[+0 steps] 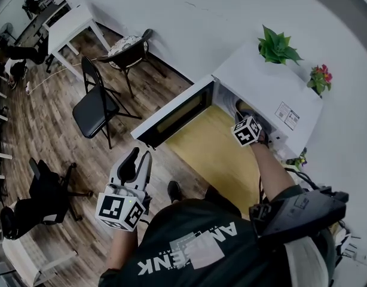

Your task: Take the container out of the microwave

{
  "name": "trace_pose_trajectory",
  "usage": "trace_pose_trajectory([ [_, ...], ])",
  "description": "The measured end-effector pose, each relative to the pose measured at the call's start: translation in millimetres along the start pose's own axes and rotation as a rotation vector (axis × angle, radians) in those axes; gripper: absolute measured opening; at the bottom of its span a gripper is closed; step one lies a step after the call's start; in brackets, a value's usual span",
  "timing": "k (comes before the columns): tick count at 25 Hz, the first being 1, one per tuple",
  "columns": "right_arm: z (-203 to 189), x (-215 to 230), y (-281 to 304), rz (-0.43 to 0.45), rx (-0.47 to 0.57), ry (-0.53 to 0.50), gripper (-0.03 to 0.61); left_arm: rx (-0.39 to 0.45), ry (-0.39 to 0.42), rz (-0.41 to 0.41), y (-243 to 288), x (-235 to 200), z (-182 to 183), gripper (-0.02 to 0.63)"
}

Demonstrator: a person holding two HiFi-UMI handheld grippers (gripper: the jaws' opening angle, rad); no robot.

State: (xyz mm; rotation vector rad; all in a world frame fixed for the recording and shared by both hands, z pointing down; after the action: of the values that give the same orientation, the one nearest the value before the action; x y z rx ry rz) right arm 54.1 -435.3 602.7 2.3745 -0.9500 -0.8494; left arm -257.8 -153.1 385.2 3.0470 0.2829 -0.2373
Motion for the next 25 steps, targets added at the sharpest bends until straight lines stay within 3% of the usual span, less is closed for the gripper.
trace_pose_trajectory([
  [6, 19.6, -20.1, -27.6, 0.025, 0.045, 0.043, 0.028, 0.011, -0.007, -0.068, 5.6, -10.1, 2.2, 0.123],
  [13, 45.8, -54.5, -63.3, 0.113, 0.118, 0.112, 0.028, -0.004, -0.032, -0.151, 19.7, -25.3, -2.9, 0.123],
  [22, 69.9, -96.6, -113.7, 0.165, 0.199, 0.179, 0.028, -0.045, -0.035, -0.311, 52.5, -35.1, -7.5, 0.123],
  [25, 80.4, -105.7, -132.3, 0.147, 0.211, 0.187, 0.028, -0.046, -0.034, -0.373, 65.7, -36.2, -4.3, 0.123],
])
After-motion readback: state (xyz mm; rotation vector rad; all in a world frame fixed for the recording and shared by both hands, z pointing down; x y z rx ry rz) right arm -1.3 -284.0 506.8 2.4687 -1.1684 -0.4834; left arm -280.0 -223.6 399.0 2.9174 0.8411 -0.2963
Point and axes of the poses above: the fingertips, and each gripper's own axes: y forward along the fingers, x to its right, z out of its top, the point moved 10 cm from there along -y, backward along the fingers, and after that the axes turned 12 degrees about x, right-handed, at the moved point
